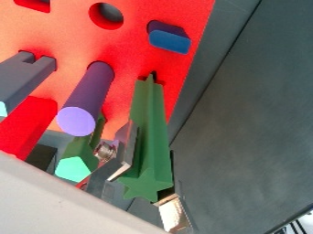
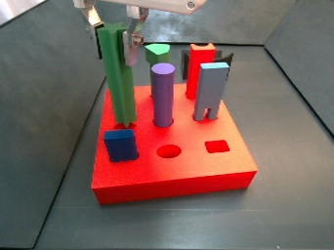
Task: Pick up the star object. Move up. Place the star object on the fixture. Regrasp the star object. Move to above the board. Insert the star object.
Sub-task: Insert the star object.
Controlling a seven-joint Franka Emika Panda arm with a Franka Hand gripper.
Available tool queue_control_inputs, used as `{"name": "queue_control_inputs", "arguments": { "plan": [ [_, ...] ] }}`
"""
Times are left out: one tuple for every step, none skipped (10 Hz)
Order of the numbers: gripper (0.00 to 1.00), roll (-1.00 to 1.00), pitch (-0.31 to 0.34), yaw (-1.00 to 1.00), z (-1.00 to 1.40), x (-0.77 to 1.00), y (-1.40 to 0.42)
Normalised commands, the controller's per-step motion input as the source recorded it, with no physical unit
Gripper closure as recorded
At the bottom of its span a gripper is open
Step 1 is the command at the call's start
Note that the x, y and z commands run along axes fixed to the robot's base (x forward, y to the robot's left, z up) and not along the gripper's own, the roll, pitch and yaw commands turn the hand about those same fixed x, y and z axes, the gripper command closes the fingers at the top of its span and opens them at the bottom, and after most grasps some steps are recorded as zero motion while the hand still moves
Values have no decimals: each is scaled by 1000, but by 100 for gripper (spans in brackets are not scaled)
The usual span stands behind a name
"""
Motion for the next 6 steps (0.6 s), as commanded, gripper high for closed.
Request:
{"name": "queue_control_inputs", "arguments": {
  "plan": [
    [100,0,43,0,0,34,0],
    [100,17,60,0,-17,66,0],
    [100,10,46,0,-34,74,0],
    [100,3,49,0,-43,69,0],
    [100,17,73,0,-126,106,0],
    [100,37,70,0,-169,129,0]
  ]
}}
